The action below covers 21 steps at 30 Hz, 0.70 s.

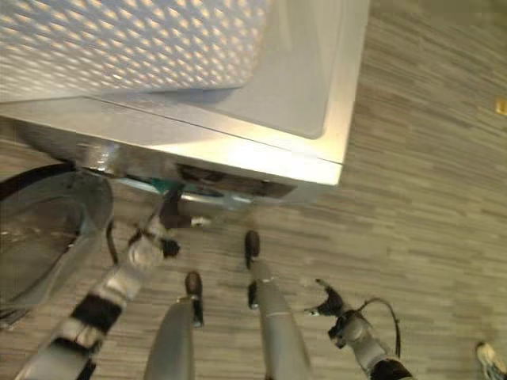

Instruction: Grab the laundry basket,head to the washer,open it,put in the laundry and shut it.

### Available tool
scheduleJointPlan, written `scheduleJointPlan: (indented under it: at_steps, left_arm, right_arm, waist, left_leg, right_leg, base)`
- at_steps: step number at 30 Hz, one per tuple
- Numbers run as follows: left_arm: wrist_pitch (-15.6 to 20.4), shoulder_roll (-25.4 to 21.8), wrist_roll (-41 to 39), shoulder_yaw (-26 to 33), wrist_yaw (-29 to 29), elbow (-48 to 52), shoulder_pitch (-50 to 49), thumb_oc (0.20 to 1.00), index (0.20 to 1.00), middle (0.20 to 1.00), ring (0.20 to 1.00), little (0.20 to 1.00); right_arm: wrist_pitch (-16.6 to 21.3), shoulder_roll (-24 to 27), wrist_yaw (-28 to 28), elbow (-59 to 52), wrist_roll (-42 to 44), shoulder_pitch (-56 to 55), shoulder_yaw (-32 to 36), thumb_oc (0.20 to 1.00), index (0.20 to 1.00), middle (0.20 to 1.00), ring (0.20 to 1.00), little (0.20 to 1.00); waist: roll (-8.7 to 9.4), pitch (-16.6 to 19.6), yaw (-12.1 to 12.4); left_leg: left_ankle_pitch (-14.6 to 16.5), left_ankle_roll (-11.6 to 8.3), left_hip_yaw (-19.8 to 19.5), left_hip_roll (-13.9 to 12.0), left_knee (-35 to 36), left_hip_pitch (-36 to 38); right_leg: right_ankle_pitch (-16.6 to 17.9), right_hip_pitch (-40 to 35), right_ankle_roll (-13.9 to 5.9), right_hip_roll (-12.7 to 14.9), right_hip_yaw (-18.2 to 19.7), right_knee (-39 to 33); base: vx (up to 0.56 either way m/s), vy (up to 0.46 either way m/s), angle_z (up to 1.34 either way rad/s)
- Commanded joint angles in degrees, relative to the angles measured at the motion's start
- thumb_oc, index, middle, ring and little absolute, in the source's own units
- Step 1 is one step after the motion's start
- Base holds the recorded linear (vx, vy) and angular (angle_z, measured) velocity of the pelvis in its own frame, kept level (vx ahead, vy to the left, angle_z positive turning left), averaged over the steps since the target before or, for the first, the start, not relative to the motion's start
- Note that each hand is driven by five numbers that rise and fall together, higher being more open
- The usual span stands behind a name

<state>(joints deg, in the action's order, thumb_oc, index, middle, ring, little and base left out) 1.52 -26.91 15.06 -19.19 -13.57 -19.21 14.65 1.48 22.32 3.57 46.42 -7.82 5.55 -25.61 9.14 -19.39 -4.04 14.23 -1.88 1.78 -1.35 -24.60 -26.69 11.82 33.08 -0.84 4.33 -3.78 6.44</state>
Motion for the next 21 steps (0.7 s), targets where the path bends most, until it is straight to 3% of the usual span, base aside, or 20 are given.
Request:
scheduleJointPlan:
  at_steps: [1,4,7,8,11,12,14,16,18,19,21]
  left_arm:
    - [3.03,-1.67,2.68,-0.66,-0.12,2.30,-0.61,1.000,1.000,1.000,1.000,1.000]
    - [3.11,-1.34,2.93,-1.98,2.73,1.23,-4.68,1.000,1.000,1.000,1.000,1.000]
    - [2.45,-0.24,2.18,-3.96,6.13,-1.95,-6.31,1.000,1.000,1.000,1.000,1.000]
    - [2.14,0.12,1.77,-4.57,7.50,-3.15,-6.72,1.000,1.000,1.000,1.000,1.000]
    - [1.55,1.37,0.07,-5.66,10.78,-7.20,-9.15,1.000,1.000,1.000,1.000,1.000]
    - [1.57,1.38,0.06,-5.64,10.75,-7.26,-9.07,1.000,1.000,1.000,1.000,1.000]
    - [1.53,2.18,-1.27,-5.23,10.85,-8.56,-9.60,1.000,1.000,1.000,1.000,1.000]
    - [1.19,2.90,-3.76,-4.07,10.94,-9.19,-10.88,1.000,1.000,1.000,1.000,1.000]
    - [1.09,3.21,-4.87,-3.60,11.34,-9.50,-11.57,1.000,1.000,1.000,1.000,1.000]
    - [0.97,4.08,-7.49,-1.94,11.79,-10.66,-13.66,1.000,1.000,1.000,1.000,1.000]
    - [0.68,5.05,-11.20,-0.32,13.41,-10.20,-17.31,1.000,1.000,1.000,1.000,1.000]
  right_arm:
    - [-0.80,1.00,0.18,0.81,-1.70,-2.26,1.24,1.000,1.000,1.000,1.000,1.000]
    - [-1.65,0.38,-0.07,4.90,-0.79,-2.96,3.30,1.000,1.000,1.000,1.000,1.000]
    - [-2.57,0.37,-0.11,8.39,0.32,-2.96,5.34,1.000,1.000,1.000,1.000,1.000]
    - [-2.82,0.31,-0.06,9.74,0.79,-3.01,6.15,1.000,1.000,1.000,1.000,1.000]
    - [-3.76,-0.38,-1.50,14.17,-0.01,-2.38,6.39,1.000,1.000,1.000,1.000,1.000]
    - [-3.73,-0.39,-1.50,14.22,0.00,-2.28,6.38,1.000,1.000,1.000,1.000,1.000]
    - [-3.71,-1.27,-1.40,16.03,-0.84,-1.32,5.12,1.000,1.000,1.000,1.000,1.000]
    - [-3.56,-2.56,-1.83,18.91,-1.59,-0.87,3.87,1.000,1.000,1.000,1.000,1.000]
    - [-3.54,-3.28,-2.16,20.36,-1.77,-0.99,3.70,1.000,1.000,1.000,1.000,1.000]
    - [-3.60,-4.76,-2.70,23.38,-2.20,-1.35,3.42,1.000,1.000,1.000,1.000,1.000]
    - [-3.58,-6.36,-2.74,26.96,-1.89,-1.49,3.72,1.000,1.000,1.000,1.000,1.000]
  waist:
    - [-0.49,0.13,0.02]
    - [-2.06,1.16,1.25]
    - [-3.55,3.52,0.97]
    - [-3.94,4.64,0.70]
    - [-7.28,7.44,0.67]
    - [-7.10,7.38,0.65]
    - [-9.15,6.96,1.82]
    - [-9.94,8.03,3.12]
    - [-9.90,8.90,3.74]
    - [-9.55,11.92,5.45]
    - [-8.35,15.14,8.96]
  left_leg:
    - [0.12,2.38,-1.04,-0.88,3.77,1.80]
    - [0.73,3.68,-1.17,1.20,3.85,5.25]
    - [1.05,5.17,-0.86,3.76,5.45,9.19]
    - [0.38,5.75,-0.86,4.91,7.05,10.62]
    - [-1.37,7.18,-0.52,5.62,13.05,18.27]
    - [-1.74,7.18,-0.45,5.81,13.29,18.27]
    - [-3.52,7.54,0.19,4.77,15.66,20.75]
    - [-6.15,7.99,0.95,3.92,17.98,21.80]
    - [-7.05,8.00,1.29,3.80,19.10,22.48]
    - [-8.71,7.69,2.47,3.45,20.95,22.80]
    - [-10.88,7.00,4.69,3.36,22.28,21.87]
  right_leg:
    - [-7.10,-4.12,-4.12,4.90,-1.37,0.97]
    - [-6.52,-8.74,-4.84,6.81,-1.14,-0.14]
    - [-5.04,-11.84,-6.13,8.59,-0.47,-1.63]
    - [-4.16,-12.52,-6.67,9.39,-0.26,-2.56]
    - [-2.39,-13.68,-8.20,9.20,-1.19,-0.49]
    - [-2.21,-13.57,-8.18,9.37,-1.09,-0.54]
    - [-6.48,-14.15,-7.49,8.42,-5.86,6.07]
    - [-11.23,-16.27,-6.41,6.44,-9.54,12.10]
    - [-13.11,-18.46,-6.17,4.96,-10.49,13.03]
    - [-16.78,-24.20,-5.63,2.44,-12.09,12.30]
    - [-20.44,-32.03,-5.01,-0.30,-12.63,8.81]
  base:
    - [0.00,0.137,0.15]
    - [-0.02,0.185,0.09]
    - [-0.01,0.219,0.07]
    - [0.03,0.240,0.03]
    - [-0.01,0.270,-0.19]
    - [-0.10,0.145,-0.33]
    - [-0.14,0.152,-0.27]
    - [-0.15,0.091,-0.40]
    - [-0.06,-0.003,-0.53]
    - [-0.10,-0.062,-0.54]
    - [-0.21,-0.132,-0.73]
